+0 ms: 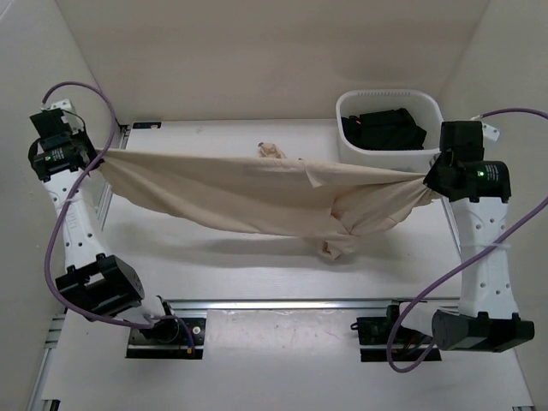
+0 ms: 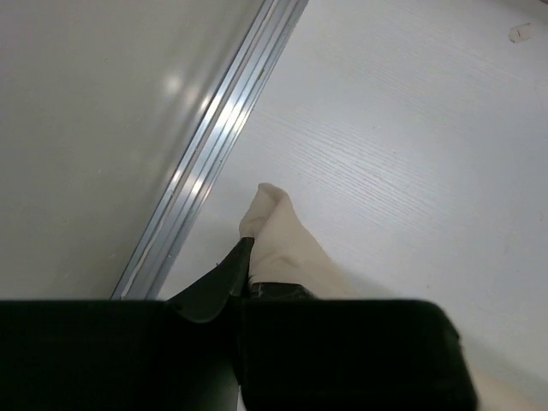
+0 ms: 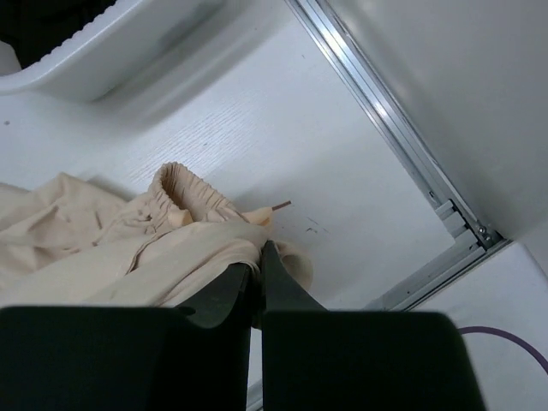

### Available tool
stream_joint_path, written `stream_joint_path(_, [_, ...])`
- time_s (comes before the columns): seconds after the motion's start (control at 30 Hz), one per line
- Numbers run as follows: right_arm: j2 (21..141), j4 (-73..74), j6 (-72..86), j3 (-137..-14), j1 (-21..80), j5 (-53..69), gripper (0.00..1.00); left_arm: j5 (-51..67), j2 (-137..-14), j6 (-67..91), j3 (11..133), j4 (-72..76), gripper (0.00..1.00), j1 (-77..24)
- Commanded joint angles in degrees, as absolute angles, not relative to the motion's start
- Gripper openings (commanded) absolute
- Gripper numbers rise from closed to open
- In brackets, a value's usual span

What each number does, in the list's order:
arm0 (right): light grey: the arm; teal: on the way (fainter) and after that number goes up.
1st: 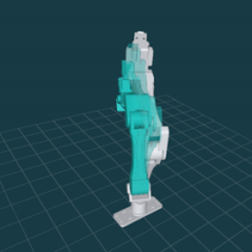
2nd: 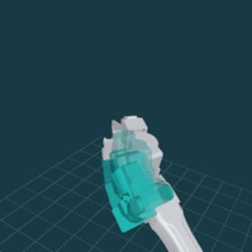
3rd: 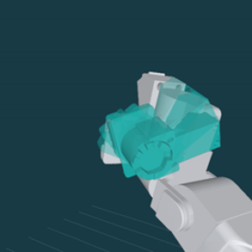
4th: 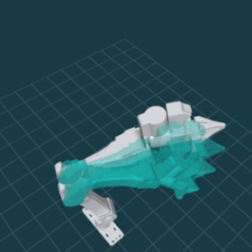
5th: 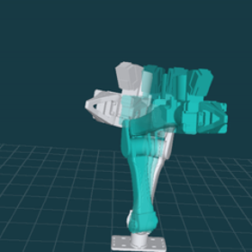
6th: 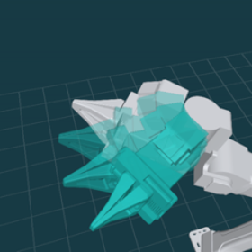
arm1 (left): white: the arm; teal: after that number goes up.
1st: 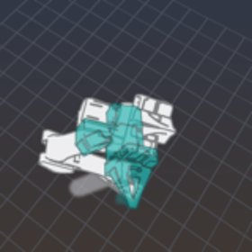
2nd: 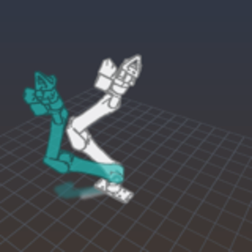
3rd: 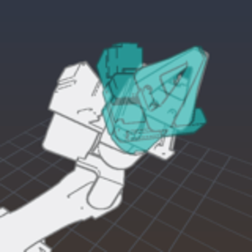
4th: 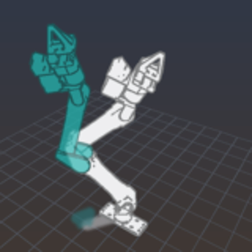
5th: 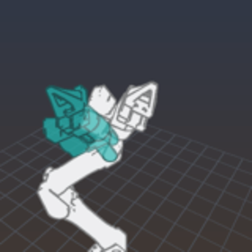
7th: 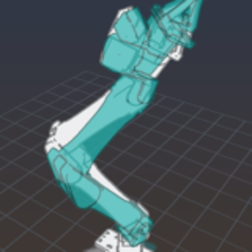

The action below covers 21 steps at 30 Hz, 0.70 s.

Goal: Fold and stack the trousers
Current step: Flatten the trousers out

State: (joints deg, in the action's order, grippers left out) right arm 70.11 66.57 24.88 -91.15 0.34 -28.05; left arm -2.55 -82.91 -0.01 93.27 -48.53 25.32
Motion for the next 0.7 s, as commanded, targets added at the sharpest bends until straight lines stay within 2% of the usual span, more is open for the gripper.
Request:
stream_joint_path(0.0, [65.5,66.46,22.85,-91.6,-1.41,-38.94,0.0,-3.71,-81.22,0.0,93.11,-45.79,0.14,31.98])
stream_joint_path(0.1, [61.19,65.74,25.13,-82.91,-1.41,-35.61,0.0,-1.59,-77.0,0.0,83.99,-43.69,0.14,32.52])
stream_joint_path(0.2, [58.1,62.94,27.06,-70.9,-1.41,-22.82,0.0,-0.7,-73.49,0.0,77.1,-42.9,0.14,32.52])
stream_joint_path(0.3, [60.63,58.37,27.6,-67.24,-0.88,-18.38,0.0,0.7,-74.87,0.0,72.25,-41.14,0.14,32.52])
stream_joint_path(0.37, [65.45,53.91,27.6,-75.55,1.13,-16.45,0.0,0.7,-78.73,0.0,77.75,-40.52,0.14,31.99])
stream_joint_path(0.4, [72.44,53.01,27.6,-80.72,2.27,-16.44,0.0,0.7,-83.8,0.0,81.52,-40.52,0.14,30.43])
stream_joint_path(0.43, [76.69,53.0,26.47,-95.39,4.9,-16.44,0.0,0.7,-86.28,0.0,90.61,-41.91,0.14,29.89])
stream_joint_path(0.47, [85.86,55.87,25.85,-105.11,6.14,-16.96,0.0,0.7,-88.74,0.0,95.75,-42.88,0.14,29.88])
stream_joint_path(0.53, [94.88,61.58,25.14,-126.8,7.82,-21.68,0.0,0.7,-95.75,0.0,106.64,-45.34,0.14,29.88])
stream_joint_path(0.57, [101.71,66.22,25.14,-145.79,7.82,-22.93,0.0,-0.08,-97.8,0.0,117.23,-48.66,0.14,29.88])
stream_joint_path(0.6, [103.34,67.23,24.61,-151.21,7.13,-23.81,0.0,-0.7,-100.35,0.0,121.51,-50.0,0.14,29.88])
stream_joint_path(0.63, [103.36,67.24,24.0,-151.96,7.12,-24.34,0.0,-0.7,-100.37,0.0,124.25,-50.62,0.14,29.88])
stream_joint_path(0.67, [98.14,65.58,23.3,-148.31,6.6,-24.87,0.0,-0.18,-100.37,0.0,125.32,-50.62,0.14,30.84])
